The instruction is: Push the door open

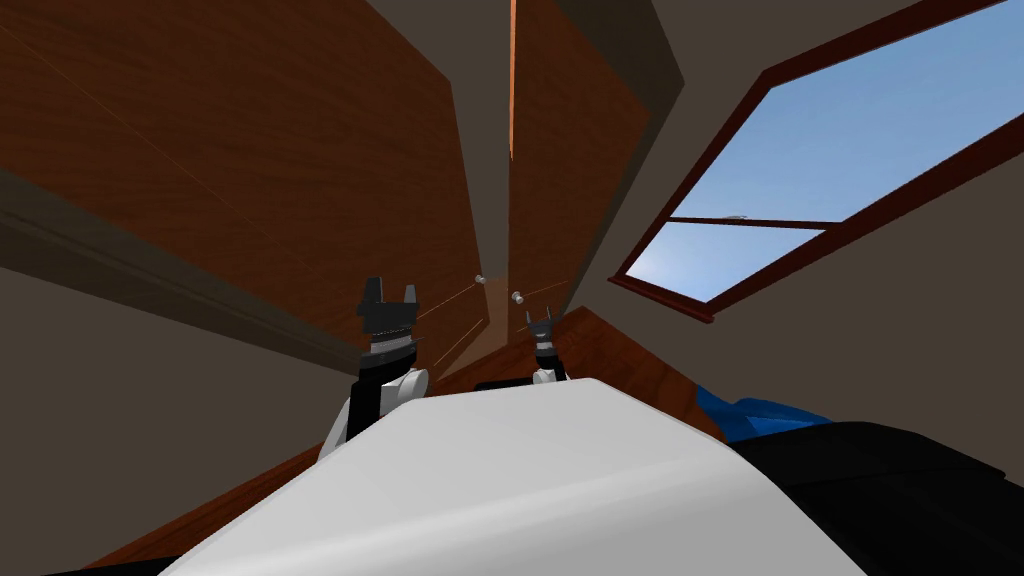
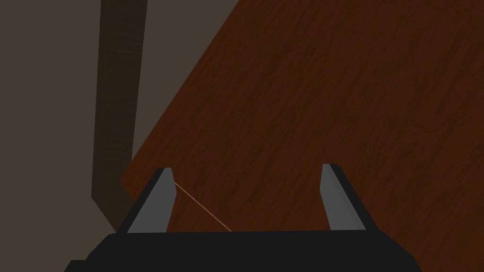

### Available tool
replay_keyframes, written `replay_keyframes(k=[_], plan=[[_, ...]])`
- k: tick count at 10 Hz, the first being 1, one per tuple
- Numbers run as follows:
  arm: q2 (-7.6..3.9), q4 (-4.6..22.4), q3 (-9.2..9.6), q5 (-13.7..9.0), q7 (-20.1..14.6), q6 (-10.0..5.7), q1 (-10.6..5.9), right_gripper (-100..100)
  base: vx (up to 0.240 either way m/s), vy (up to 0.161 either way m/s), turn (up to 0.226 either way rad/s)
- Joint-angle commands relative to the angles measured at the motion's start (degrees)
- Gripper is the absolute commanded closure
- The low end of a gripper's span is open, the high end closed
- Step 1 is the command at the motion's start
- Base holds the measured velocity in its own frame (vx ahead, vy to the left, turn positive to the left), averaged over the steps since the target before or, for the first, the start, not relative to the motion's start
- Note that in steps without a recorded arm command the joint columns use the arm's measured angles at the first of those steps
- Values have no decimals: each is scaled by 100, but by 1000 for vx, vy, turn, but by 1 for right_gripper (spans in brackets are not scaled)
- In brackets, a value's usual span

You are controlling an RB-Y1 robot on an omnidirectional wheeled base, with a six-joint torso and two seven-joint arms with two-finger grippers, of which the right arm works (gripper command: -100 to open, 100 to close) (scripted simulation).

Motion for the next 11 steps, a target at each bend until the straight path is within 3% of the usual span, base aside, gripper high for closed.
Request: replay_keyframes(k=[1,3,6,7,11], plan=[[3,280,140,-140,-206,-33,-90,-100,82,-103,111],[0,449,228,-224,-327,-63,-135,-100,63,-80,72],[3,936,486,-469,-681,-153,-264,-100,51,-72,92],[3,943,486,-469,-681,-153,-264,-100,50,-76,38],[20,1574,815,-782,-1132,-268,-430,-100,58,-88,90]])
